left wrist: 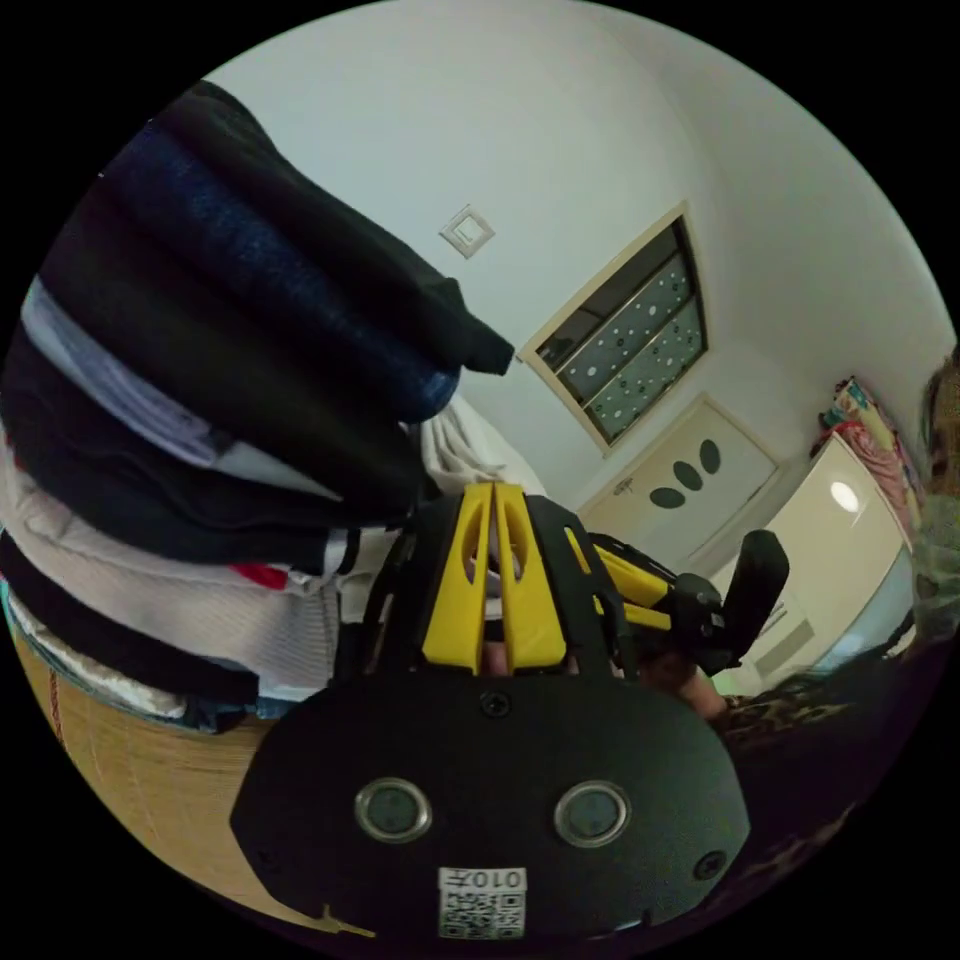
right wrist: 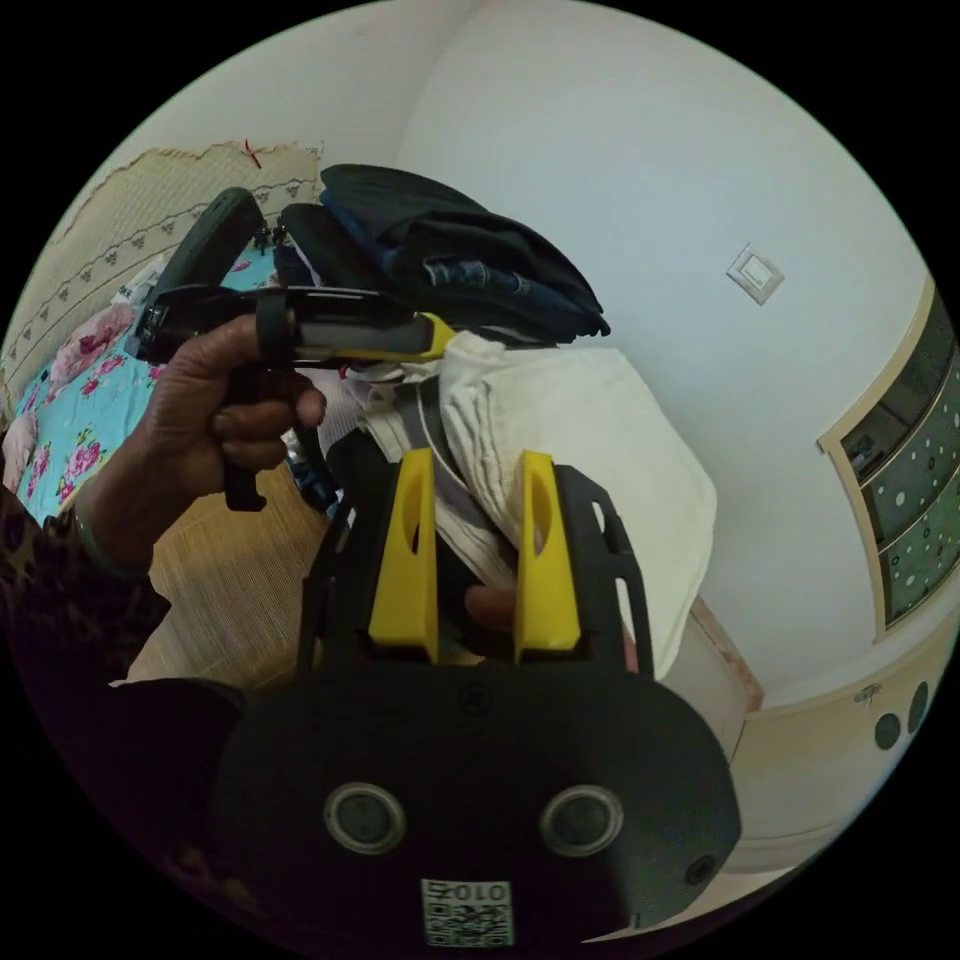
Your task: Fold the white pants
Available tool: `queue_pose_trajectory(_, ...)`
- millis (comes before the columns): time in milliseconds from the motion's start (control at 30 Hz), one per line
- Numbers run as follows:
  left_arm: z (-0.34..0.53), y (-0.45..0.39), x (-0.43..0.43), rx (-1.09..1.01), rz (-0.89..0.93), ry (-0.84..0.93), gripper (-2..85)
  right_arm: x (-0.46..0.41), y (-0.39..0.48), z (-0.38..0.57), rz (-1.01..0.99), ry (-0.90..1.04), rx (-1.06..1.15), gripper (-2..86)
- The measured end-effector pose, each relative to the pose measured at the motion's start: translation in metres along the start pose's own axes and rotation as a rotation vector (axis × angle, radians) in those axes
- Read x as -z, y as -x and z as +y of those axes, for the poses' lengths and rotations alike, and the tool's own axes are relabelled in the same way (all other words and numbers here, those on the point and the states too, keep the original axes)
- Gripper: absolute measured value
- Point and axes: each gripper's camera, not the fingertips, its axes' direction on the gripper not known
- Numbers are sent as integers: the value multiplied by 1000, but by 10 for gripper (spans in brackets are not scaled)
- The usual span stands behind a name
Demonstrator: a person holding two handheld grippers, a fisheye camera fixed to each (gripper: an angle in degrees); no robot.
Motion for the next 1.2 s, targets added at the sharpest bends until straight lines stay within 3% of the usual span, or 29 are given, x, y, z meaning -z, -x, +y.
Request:
queue_pose_trajectory(100, -17, -2, -16, -4, 153, -10, 0, -10, 6, 9, 43, 9, 10, 132)
queue_pose_trajectory(300, -44, -6, -48, -15, 250, -3, -1, -38, -6, 34, 97, 17, -76, 116)
queue_pose_trajectory(467, -59, -20, -64, -62, 280, 11, -1, -60, -25, 65, 23, 72, -56, 78)
queue_pose_trajectory(600, -59, -15, -44, -42, 296, -105, 0, -46, -81, 94, -135, 27, -162, 59)
queue_pose_trajectory(767, -65, -8, -63, 16, 297, -39, 0, -18, -219, 152, -451, -122, -437, 49)
queue_pose_trajectory(967, -78, -26, -145, 72, 498, 100, -1, 17, -354, 257, -761, -377, -742, 47)
queue_pose_trajectory(1067, -91, -46, -182, 54, 562, 161, -1, 39, -393, 348, -853, -569, -878, 46)
queue_pose_trajectory(1200, -109, -74, -236, 32, 619, 261, -1, 91, -409, 455, -805, -756, -933, 46)
